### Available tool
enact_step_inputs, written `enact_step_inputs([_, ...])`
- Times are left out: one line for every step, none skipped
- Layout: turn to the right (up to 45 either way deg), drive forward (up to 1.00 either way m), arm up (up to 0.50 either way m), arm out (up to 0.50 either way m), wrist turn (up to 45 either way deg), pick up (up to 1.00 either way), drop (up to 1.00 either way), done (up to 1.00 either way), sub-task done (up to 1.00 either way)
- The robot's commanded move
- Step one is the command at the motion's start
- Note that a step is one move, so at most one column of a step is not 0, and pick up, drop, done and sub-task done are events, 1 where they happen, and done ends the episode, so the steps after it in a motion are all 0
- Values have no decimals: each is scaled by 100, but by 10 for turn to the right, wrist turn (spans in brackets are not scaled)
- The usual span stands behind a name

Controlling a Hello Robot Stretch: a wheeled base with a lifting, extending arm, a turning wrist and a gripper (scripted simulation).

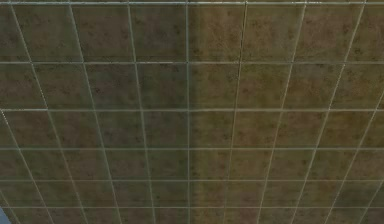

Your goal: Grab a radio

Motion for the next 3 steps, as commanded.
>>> enact_step_inputs([0, 0, -30, 0, 0, 0, 0, 0, 0])
enact_step_inputs([0, 0, 0, 0, 0, 100, 0, 0, 0])
enact_step_inputs([0, 0, 10, 0, 0, 0, 0, 0, 0])
